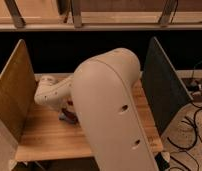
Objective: Place the pepper on the white sponge
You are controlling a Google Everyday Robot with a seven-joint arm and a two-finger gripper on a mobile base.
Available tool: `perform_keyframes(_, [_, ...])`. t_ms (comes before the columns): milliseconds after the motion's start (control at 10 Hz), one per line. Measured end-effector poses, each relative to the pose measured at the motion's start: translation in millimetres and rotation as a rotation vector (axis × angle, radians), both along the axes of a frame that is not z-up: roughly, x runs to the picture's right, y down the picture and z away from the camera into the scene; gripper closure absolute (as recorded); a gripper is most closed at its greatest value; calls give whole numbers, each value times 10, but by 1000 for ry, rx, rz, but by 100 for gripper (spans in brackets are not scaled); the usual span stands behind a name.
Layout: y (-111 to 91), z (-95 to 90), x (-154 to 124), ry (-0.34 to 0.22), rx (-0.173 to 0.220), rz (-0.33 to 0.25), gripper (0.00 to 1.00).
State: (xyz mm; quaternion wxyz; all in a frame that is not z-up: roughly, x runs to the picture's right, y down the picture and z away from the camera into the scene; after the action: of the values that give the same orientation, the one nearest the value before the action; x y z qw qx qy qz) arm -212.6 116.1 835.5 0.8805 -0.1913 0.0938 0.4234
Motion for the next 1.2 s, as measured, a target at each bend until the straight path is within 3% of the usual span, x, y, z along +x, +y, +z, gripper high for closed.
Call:
perform_keyframes(300, [-36,84,-38,-23,6,6,100])
perform_keyframes(500, [-38,84,-38,-23,6,6,93])
perform_keyframes(1200, [-40,86,-32,-22,6,6,23])
